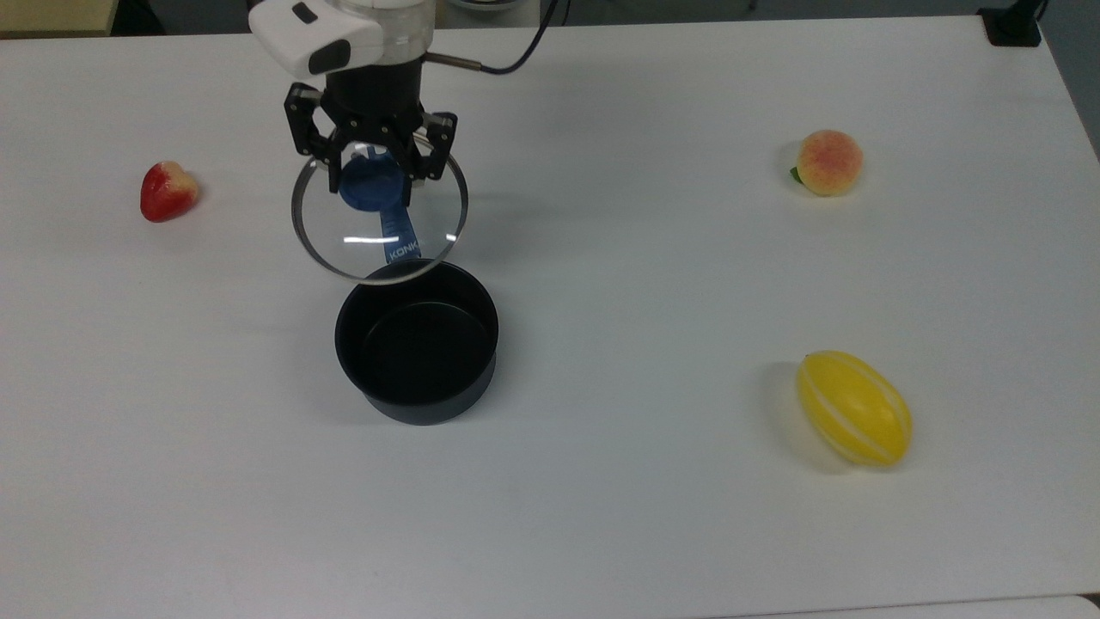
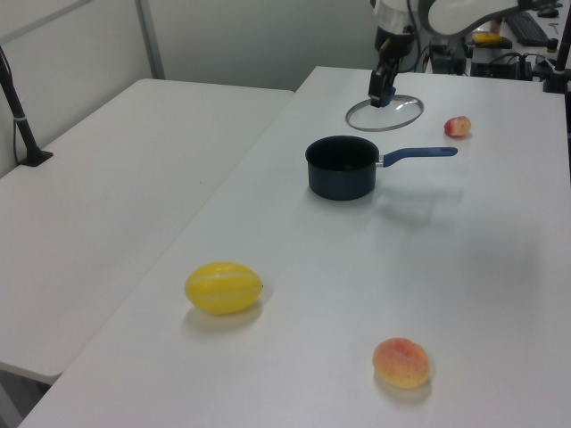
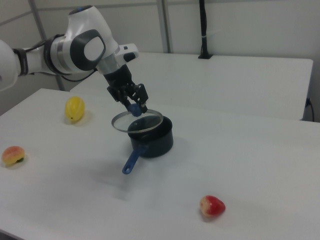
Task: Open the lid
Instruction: 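Lift the glass lid off the saucepan and carry it beside the handle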
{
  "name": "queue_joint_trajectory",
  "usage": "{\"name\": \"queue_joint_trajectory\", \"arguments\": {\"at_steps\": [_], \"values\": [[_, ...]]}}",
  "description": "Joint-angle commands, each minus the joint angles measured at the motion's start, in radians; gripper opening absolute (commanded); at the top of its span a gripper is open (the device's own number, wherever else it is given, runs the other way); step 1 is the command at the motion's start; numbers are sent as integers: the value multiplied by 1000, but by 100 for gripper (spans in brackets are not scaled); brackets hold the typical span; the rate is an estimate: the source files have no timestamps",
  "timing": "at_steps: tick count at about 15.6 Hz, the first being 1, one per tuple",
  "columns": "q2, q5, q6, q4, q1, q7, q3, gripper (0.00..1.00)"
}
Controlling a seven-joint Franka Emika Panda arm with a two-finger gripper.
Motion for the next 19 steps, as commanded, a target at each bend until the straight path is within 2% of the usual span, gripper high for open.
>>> {"name": "queue_joint_trajectory", "arguments": {"at_steps": [1, 4, 8, 12, 15, 19], "values": [[-103, 67, -131, -48, -35, -156, -8, 9], [-160, 98, -163, -94, -53, -234, -38, 9], [-261, 99, -192, -233, -52, -377, -100, 9], [-294, 93, -363, -273, -50, -576, -164, 10], [-329, 78, -360, -348, -49, -625, -192, 10], [-336, 53, -288, -454, -46, -632, -193, 12]]}}
